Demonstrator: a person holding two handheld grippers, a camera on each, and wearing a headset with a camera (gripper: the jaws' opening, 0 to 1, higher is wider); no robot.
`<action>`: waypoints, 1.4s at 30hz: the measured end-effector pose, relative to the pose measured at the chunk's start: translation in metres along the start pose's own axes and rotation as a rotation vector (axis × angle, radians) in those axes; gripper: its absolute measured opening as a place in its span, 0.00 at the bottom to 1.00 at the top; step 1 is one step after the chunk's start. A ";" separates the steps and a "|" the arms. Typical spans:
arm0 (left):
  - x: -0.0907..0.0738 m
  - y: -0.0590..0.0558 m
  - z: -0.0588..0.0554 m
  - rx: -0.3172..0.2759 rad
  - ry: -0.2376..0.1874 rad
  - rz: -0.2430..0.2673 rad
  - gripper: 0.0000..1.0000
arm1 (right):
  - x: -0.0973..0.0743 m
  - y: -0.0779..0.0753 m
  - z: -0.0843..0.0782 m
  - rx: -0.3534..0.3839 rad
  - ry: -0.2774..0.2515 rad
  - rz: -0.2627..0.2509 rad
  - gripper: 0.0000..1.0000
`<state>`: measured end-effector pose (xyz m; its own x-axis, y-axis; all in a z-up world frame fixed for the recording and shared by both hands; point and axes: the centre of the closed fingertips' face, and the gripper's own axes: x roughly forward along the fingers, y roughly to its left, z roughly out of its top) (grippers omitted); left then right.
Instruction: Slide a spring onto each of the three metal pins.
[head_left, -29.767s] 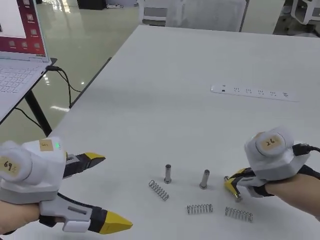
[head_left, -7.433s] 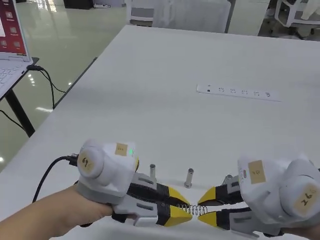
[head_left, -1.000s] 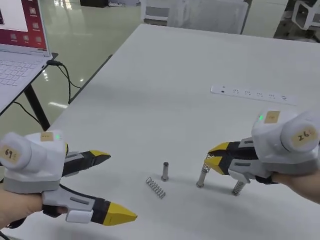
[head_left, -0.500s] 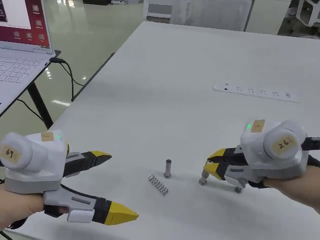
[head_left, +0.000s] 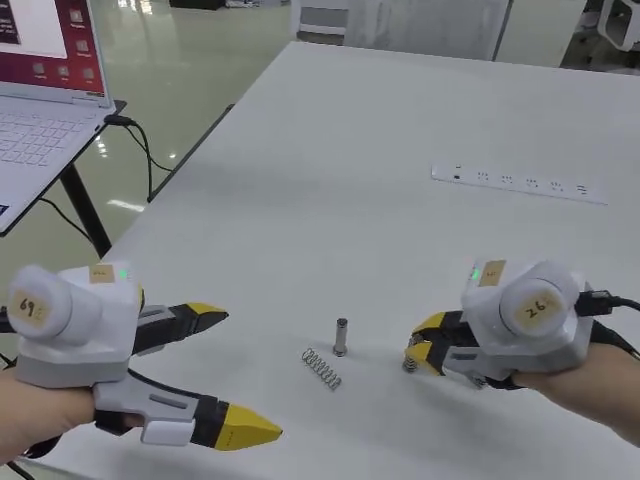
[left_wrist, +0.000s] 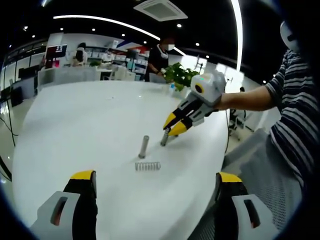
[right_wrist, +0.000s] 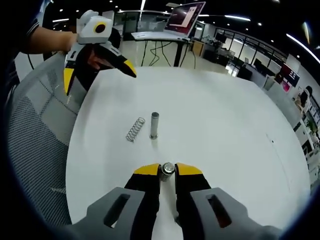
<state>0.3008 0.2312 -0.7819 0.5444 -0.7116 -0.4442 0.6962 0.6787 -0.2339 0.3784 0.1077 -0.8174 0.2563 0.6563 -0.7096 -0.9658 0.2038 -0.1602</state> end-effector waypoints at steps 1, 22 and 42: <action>0.000 0.000 0.000 0.000 0.000 0.000 0.96 | -0.001 0.000 0.001 -0.001 -0.005 0.002 0.09; 0.000 -0.001 0.008 0.005 -0.010 -0.004 0.95 | -0.051 0.009 0.001 0.117 -0.121 -0.051 0.12; 0.001 -0.001 0.009 0.004 -0.007 0.000 0.94 | -0.057 0.023 -0.029 0.201 -0.097 -0.056 0.11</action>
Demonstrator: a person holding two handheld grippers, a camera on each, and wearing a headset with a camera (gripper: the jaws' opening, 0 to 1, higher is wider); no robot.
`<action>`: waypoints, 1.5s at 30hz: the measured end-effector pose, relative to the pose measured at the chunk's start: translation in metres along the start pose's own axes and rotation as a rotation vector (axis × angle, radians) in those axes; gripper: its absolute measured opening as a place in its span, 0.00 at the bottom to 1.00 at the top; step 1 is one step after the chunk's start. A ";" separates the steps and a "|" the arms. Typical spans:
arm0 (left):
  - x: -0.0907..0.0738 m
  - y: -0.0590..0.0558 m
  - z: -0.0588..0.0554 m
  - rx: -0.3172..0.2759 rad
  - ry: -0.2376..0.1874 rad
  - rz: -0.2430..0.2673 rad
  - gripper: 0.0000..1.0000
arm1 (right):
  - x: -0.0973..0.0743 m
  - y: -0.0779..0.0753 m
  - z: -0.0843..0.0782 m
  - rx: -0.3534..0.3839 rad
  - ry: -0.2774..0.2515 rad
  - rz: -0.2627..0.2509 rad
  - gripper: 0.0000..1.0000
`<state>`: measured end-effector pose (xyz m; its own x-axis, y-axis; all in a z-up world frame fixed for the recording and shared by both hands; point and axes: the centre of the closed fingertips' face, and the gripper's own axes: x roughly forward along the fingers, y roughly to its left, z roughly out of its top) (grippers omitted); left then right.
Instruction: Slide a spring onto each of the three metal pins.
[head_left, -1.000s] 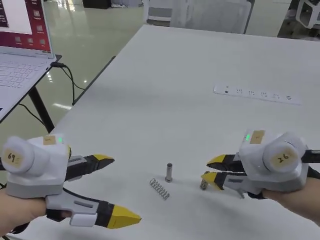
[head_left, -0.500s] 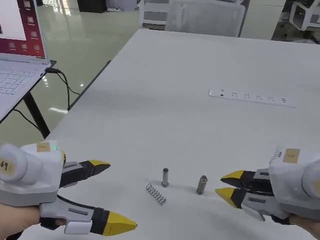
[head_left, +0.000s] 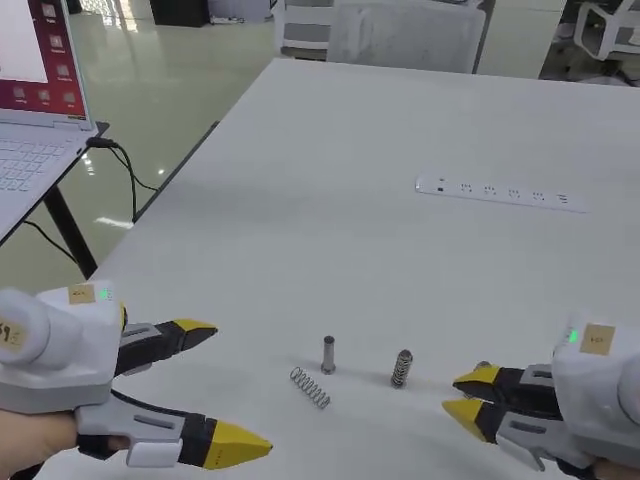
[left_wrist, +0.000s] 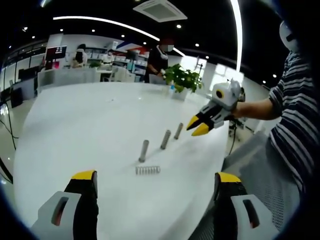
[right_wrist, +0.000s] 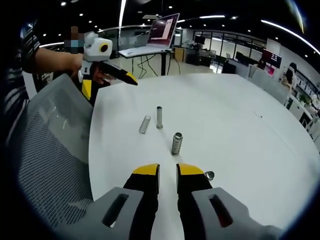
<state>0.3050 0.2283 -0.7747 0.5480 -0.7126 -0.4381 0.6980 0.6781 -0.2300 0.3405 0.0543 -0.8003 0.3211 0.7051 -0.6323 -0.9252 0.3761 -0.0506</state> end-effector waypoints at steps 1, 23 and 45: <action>0.000 0.000 -0.001 0.000 0.001 0.001 0.94 | 0.000 0.000 -0.001 0.002 0.002 -0.002 0.11; -0.004 0.001 -0.003 -0.003 0.009 0.009 0.93 | 0.051 0.056 0.057 -0.121 -0.050 0.133 0.11; -0.008 0.000 -0.005 -0.003 0.012 0.009 0.92 | 0.105 0.064 0.054 -0.064 0.035 0.133 0.10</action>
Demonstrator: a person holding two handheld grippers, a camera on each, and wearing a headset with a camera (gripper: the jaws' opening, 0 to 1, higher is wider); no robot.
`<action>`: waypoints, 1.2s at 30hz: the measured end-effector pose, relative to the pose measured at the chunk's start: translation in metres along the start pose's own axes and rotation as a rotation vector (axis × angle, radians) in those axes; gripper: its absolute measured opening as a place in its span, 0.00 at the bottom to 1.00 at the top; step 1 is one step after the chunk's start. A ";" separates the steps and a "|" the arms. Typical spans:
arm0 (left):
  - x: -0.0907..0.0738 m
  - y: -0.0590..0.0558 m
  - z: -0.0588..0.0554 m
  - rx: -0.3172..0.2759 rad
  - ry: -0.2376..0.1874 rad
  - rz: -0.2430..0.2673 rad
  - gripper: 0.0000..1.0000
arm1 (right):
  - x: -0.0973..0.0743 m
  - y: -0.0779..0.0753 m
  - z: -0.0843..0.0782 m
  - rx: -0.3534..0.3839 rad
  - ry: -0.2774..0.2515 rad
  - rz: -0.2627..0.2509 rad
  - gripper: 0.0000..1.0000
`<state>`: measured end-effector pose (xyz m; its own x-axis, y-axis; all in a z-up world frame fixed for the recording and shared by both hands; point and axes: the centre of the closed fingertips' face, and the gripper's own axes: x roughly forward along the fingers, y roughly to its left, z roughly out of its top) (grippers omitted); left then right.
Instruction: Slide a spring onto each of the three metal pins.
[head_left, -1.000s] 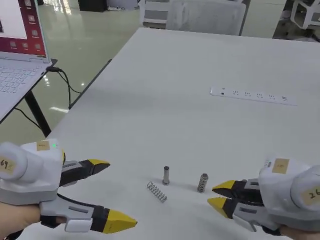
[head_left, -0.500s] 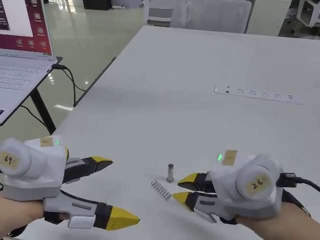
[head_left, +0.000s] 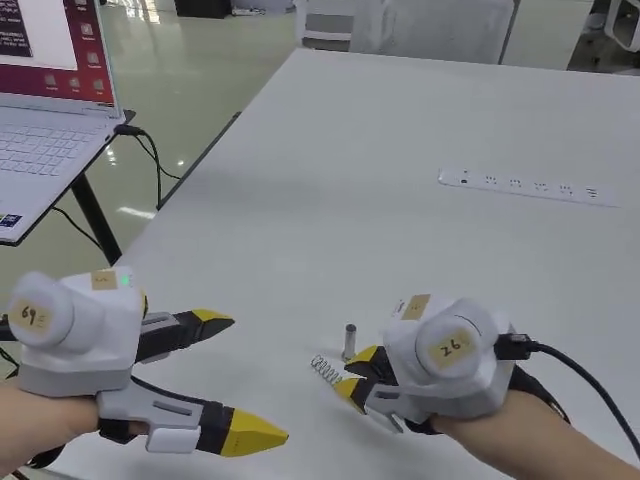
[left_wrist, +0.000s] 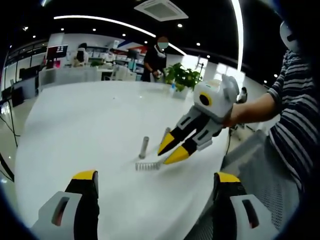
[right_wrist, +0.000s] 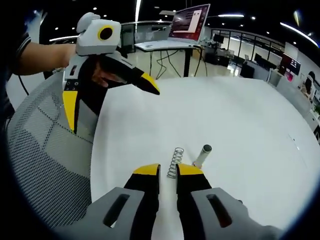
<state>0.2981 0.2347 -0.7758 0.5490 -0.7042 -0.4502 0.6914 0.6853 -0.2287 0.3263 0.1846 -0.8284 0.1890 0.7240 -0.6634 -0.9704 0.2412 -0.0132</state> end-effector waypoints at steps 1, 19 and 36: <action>0.000 0.000 0.000 0.001 0.000 0.000 0.92 | 0.003 0.000 -0.002 -0.003 0.007 -0.001 0.09; -0.001 -0.002 -0.005 -0.003 0.012 -0.001 0.92 | 0.024 -0.010 -0.028 0.056 0.042 -0.046 0.08; 0.013 -0.017 0.000 0.015 0.017 -0.050 0.89 | -0.023 0.003 -0.011 -0.072 -0.006 0.026 0.08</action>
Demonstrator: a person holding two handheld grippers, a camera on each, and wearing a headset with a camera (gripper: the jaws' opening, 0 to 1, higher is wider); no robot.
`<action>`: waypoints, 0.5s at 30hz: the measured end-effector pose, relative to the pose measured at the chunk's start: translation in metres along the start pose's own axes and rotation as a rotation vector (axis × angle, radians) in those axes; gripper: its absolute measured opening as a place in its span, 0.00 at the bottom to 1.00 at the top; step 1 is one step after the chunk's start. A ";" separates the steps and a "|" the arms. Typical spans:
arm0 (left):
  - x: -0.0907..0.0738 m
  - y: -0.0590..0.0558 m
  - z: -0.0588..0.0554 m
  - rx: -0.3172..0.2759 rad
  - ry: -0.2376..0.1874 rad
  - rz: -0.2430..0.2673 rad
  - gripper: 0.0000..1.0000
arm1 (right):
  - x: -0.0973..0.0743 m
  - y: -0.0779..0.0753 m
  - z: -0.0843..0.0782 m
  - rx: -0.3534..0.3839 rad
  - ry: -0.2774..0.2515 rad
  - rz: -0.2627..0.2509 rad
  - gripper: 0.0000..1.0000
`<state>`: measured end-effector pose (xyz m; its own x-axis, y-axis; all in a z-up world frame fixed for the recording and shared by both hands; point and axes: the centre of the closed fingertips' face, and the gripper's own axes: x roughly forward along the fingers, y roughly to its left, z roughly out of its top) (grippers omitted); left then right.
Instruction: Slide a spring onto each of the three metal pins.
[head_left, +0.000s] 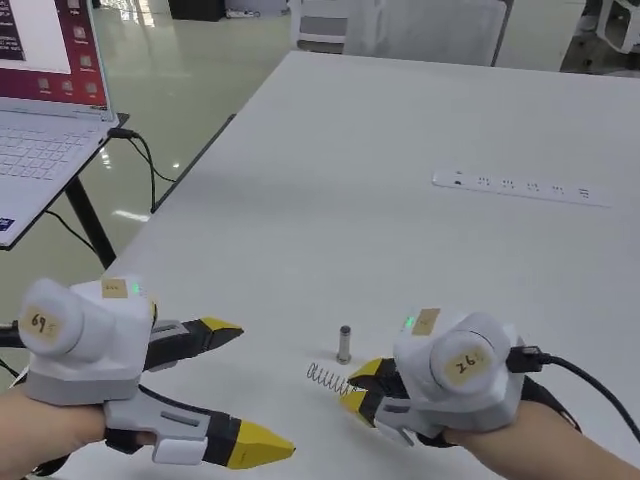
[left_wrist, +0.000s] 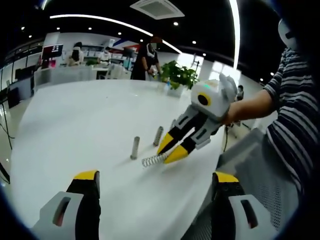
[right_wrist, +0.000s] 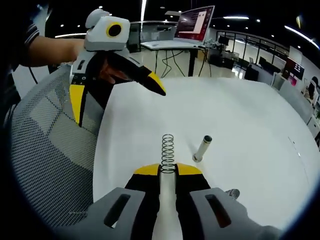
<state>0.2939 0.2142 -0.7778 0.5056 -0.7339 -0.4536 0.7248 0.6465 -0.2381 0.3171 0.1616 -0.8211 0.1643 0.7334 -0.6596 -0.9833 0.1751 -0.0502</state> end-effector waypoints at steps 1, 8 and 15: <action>0.002 -0.001 0.000 0.004 0.002 -0.006 0.88 | -0.004 -0.001 0.000 -0.003 -0.004 0.000 0.08; 0.011 -0.007 0.006 0.015 0.003 -0.037 0.86 | -0.033 -0.007 -0.005 -0.055 -0.007 0.002 0.08; 0.024 -0.021 0.007 0.023 0.019 -0.093 0.82 | -0.050 -0.005 -0.017 -0.131 0.011 0.031 0.08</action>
<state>0.2943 0.1818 -0.7778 0.4269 -0.7865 -0.4463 0.7791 0.5705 -0.2599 0.3125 0.1127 -0.8002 0.1331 0.7298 -0.6706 -0.9899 0.0644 -0.1263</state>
